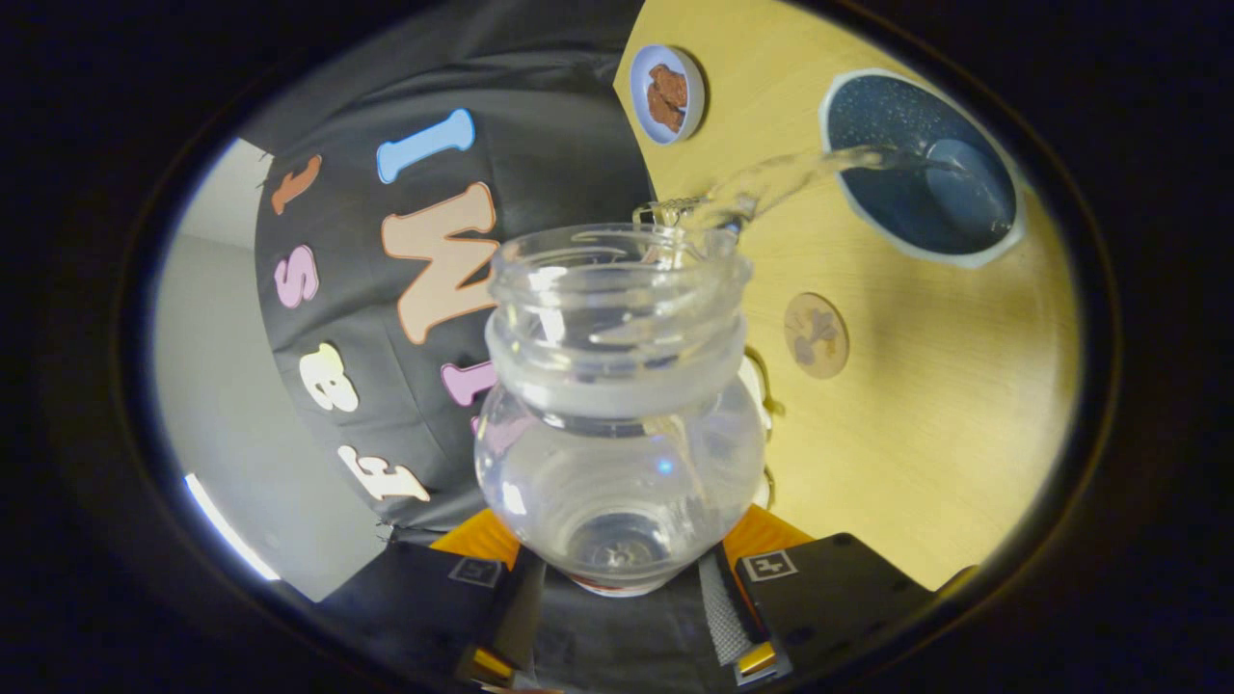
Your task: Take the bottle from table, then pour the juice into the cup, finally place the bottle on the coaster
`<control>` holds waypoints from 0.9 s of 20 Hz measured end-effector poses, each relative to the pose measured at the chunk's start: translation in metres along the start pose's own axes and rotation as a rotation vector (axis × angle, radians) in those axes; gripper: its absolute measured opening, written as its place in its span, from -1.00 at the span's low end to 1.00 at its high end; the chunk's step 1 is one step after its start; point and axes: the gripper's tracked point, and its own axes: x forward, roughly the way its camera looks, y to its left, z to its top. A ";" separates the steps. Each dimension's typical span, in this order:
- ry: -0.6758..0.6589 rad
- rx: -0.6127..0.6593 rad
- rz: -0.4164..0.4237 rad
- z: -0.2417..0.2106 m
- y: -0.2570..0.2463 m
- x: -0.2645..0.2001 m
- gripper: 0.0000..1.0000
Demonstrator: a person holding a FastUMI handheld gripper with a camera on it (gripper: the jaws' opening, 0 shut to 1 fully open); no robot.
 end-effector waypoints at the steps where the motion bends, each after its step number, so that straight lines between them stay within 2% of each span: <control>1: -0.001 0.002 0.004 0.001 0.002 0.000 0.49; 18: -0.021 0.071 0.057 0.008 0.025 -0.003 0.49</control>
